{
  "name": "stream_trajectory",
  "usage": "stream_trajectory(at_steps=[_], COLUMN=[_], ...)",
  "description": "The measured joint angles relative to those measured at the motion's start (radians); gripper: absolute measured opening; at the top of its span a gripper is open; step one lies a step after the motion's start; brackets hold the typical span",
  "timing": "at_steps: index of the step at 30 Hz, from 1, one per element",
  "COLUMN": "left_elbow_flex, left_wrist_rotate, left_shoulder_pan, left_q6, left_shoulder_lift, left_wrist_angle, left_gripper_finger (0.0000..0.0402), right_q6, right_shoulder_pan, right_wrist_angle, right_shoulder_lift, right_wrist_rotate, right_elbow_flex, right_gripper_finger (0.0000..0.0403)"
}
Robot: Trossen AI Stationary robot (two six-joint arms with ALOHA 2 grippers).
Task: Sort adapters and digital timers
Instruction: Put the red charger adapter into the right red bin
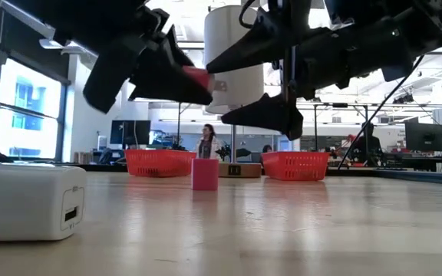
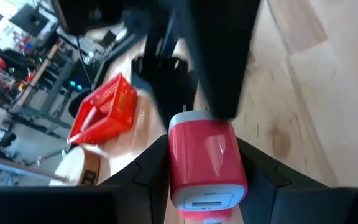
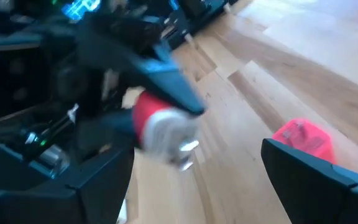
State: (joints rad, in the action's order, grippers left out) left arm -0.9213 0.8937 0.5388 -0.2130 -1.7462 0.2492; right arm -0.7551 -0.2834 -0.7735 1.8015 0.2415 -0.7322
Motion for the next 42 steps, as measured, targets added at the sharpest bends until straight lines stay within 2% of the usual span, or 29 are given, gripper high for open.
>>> stream_trajectory(at_steps=[5,12,24,27,36,42], left_elbow_flex=[-0.001,-0.001,-0.001,0.0,-0.001,-0.001], left_wrist_rotate=[-0.002,-0.033,-0.043,-0.054,-0.057,-0.057], left_shoulder_pan=[-0.003,-0.02,-0.055,-0.059,-0.046,-0.042], left_q6=[-0.073,-0.113,-0.182,-0.182,-0.182,-0.19], left_shoulder_lift=[-0.011,-0.035,-0.04,-0.04,-0.04,-0.039], left_wrist_angle=[0.066,0.11,0.204,0.204,0.206,0.205], left_gripper_finger=[0.013,0.013,0.013,0.013,0.013,0.013], right_q6=[0.027,0.068,0.092,0.111,0.131,0.13], right_shoulder_pan=[0.0,0.004,0.005,0.005,0.005,0.005], right_wrist_angle=[-0.021,-0.082,-0.091,-0.09,-0.084,-0.087], right_shoulder_lift=[0.0,0.0,0.0,0.0,0.001,0.001], right_wrist_rotate=[-0.01,-0.092,-0.128,-0.15,-0.151,-0.155], right_elbow_flex=[0.0,0.0,0.0,0.0,0.0,0.001], right_gripper_finger=[0.034,0.034,0.0331,0.0308,0.0195,0.0137])
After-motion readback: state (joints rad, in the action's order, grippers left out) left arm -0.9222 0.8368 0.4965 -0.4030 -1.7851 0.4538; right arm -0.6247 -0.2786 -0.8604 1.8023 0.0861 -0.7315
